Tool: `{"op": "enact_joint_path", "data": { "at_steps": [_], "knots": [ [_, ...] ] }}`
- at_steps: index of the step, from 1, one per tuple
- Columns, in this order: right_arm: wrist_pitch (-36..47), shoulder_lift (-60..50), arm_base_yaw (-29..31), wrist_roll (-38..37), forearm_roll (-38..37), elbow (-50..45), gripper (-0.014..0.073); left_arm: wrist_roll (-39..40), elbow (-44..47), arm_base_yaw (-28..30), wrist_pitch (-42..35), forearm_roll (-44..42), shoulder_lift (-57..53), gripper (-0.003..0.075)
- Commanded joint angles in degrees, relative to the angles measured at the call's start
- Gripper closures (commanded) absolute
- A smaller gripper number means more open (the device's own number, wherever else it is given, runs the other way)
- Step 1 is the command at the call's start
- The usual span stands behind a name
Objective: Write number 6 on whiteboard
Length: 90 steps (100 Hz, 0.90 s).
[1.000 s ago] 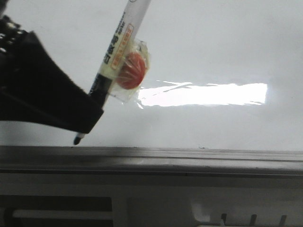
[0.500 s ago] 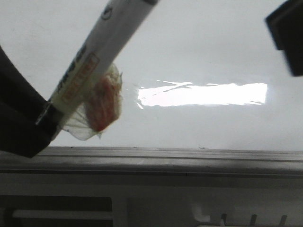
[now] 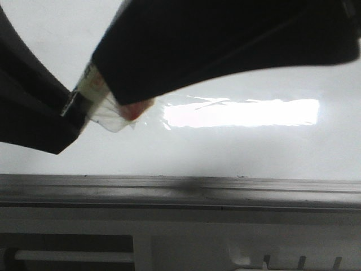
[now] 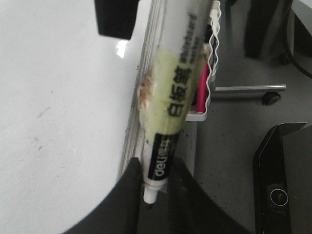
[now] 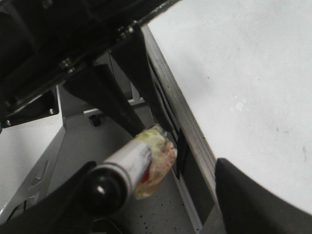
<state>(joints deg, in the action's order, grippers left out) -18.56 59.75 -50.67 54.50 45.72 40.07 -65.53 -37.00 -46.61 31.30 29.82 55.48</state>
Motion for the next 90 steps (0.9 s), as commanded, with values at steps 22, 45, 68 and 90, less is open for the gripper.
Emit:
{"op": "enact_joint_path", "data": {
  "at_steps": [22,45,68,90],
  "knots": [
    [3.52,4.29,-0.14,0.72,1.73,5.11,0.0145,-0.19,-1.96,-0.24,-3.1,1.4,-0.75,0.0739],
    [2.51,7.05,-0.14,0.72,1.73,5.72,0.0173,-0.19,-1.96,-0.24,-3.1,1.4,-0.75,0.0739],
    [2.78,7.67,-0.14,0.72,1.73,5.72,0.0555,-0.19,-1.96,-0.24,-3.81,1.66,-0.75,0.0739],
    [4.44,7.74,-0.14,0.72,1.73,5.72,0.0665,-0.19,-1.96,-0.24,-4.51,2.97,-0.75,0.0738]
  ]
}}
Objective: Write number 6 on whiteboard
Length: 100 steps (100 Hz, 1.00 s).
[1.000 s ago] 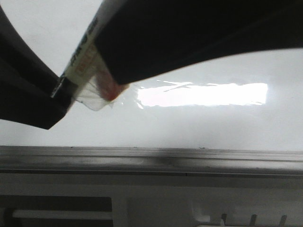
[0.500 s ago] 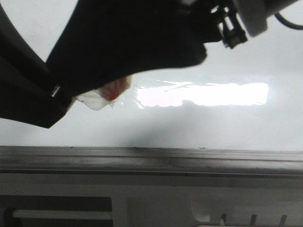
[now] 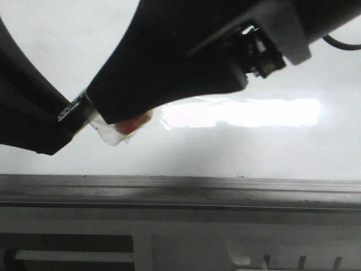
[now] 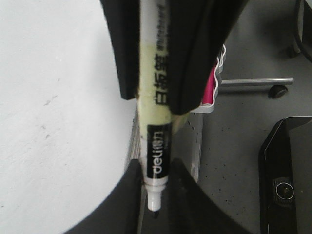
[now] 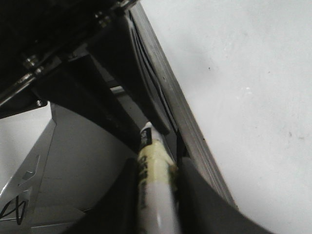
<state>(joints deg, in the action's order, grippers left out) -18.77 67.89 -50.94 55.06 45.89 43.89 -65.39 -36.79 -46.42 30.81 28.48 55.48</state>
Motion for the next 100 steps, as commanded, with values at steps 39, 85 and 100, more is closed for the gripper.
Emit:
{"op": "enact_joint_path", "data": {
  "at_steps": [39,85,100],
  "knots": [
    [0.11,-8.62,0.47,-0.85,-0.94,1.79,0.0644,1.69,-3.35,-0.44,-4.06,16.49,-5.48,0.0108],
    [-24.9,-30.48,18.3,-27.44,-22.0,2.78,0.0644,21.08,4.56,4.43,-16.7,18.13,-26.33,0.0506],
    [-22.64,-31.58,18.93,-27.44,-25.91,3.22,0.0644,22.77,8.73,6.37,-18.03,21.26,-26.45,0.0736]
  ]
}}
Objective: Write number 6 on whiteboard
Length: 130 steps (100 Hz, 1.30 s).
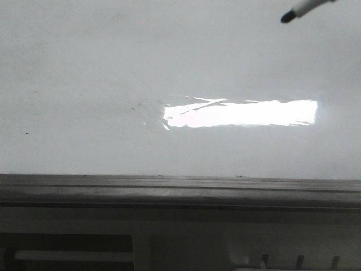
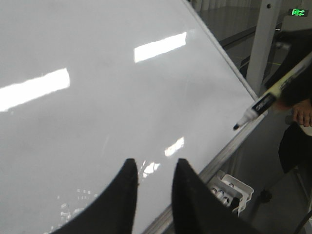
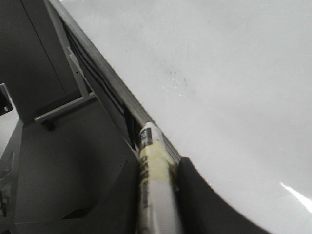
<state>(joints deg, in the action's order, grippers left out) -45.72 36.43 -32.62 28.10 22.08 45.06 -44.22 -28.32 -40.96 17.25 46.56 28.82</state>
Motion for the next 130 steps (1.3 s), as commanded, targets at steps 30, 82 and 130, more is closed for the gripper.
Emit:
{"op": "enact_joint_path", "data": {
  "at_steps": [30,82,130],
  "knots": [
    [18.75,0.74,0.61,-0.48,-13.55,1.94,0.0644,1.59,1.47,1.04,-6.39,5.47,0.2,0.0739],
    [0.88,1.13,0.61,-8.54,-11.07,10.19,0.0644,1.59,1.47,1.04,-7.75,5.47,1.49,0.0739],
    [32.11,2.57,0.61,-8.42,-11.06,-8.46,0.0644,1.59,1.47,1.04,-7.78,5.47,2.11,0.0739]
  ]
}}
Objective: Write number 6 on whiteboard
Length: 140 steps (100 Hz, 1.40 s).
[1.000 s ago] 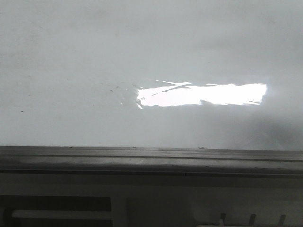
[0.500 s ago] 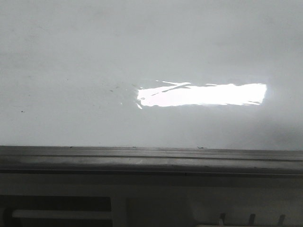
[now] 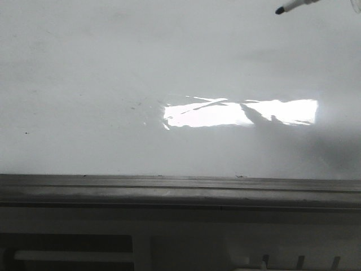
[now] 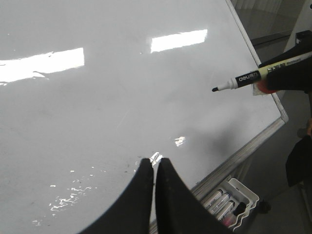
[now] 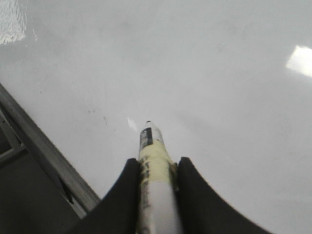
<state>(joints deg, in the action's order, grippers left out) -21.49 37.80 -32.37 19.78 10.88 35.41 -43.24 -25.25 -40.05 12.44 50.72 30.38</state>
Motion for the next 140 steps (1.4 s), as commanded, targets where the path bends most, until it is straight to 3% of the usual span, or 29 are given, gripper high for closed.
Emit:
{"op": "enact_joint_path", "data": {
  "at_steps": [1,140],
  "knots": [
    [7.88,1.32,0.36,-0.1,0.14,1.19,0.0644,0.61,-1.6,0.13,-2.97,1.31,0.54,0.0739],
    [17.72,14.92,1.65,-0.1,-2.54,1.19,0.0644,0.61,-1.6,0.13,-2.11,1.31,0.54,0.0739]
  ]
}}
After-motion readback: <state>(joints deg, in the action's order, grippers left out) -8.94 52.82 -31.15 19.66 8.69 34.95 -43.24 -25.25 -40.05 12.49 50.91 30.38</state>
